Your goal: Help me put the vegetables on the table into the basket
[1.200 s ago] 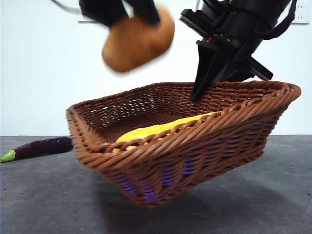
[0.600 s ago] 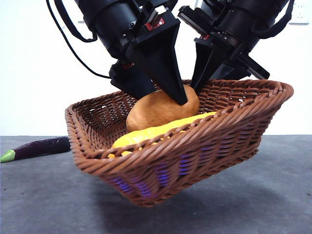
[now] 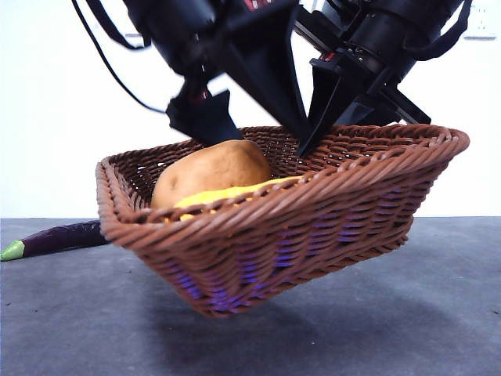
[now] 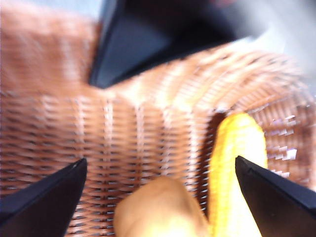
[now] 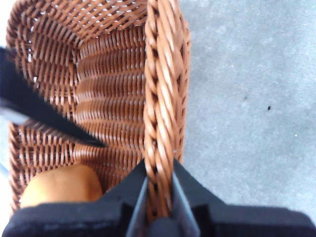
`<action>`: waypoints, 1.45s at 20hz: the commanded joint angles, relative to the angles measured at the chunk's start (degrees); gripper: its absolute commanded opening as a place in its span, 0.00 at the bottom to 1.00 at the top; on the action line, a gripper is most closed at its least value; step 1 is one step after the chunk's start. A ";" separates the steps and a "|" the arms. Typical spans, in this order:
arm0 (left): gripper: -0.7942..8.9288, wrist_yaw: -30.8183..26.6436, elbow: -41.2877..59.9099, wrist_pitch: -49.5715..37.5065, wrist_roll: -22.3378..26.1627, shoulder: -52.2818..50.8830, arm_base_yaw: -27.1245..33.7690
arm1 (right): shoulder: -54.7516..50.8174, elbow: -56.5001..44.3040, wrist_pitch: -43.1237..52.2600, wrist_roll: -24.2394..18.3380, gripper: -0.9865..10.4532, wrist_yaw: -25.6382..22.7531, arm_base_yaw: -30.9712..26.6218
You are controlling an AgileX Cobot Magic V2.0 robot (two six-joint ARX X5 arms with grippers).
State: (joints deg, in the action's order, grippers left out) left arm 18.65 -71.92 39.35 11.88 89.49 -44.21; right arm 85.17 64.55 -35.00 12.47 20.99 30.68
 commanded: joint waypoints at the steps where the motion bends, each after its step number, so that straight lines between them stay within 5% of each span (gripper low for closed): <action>1: 0.60 0.35 0.15 0.02 -0.31 -3.56 0.66 | 0.09 -0.35 0.74 0.74 0.08 0.26 0.07; 5: 0.60 -3.45 0.15 1.20 -0.37 -11.30 4.22 | 0.07 -0.35 0.70 0.74 0.08 0.13 0.07; 10: 0.60 -23.34 0.15 3.10 0.59 -17.22 14.88 | -0.96 0.11 1.51 0.39 0.08 0.31 -1.14; 17: 0.60 -14.97 0.13 -5.51 6.84 -5.88 37.55 | -1.84 3.61 1.62 -0.20 0.08 3.30 -4.66; 22: 0.60 -12.66 -2.51 -12.57 10.56 10.93 41.11 | -1.84 3.72 1.31 -2.25 0.08 3.19 -5.77; 29: 0.60 -11.61 -18.40 -6.10 11.41 26.45 42.31 | -1.84 3.72 0.79 -4.81 0.08 2.80 -6.05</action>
State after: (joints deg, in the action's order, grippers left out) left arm 7.05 -90.87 33.12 22.57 115.09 -1.98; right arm 83.92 67.61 -35.07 7.70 23.11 24.64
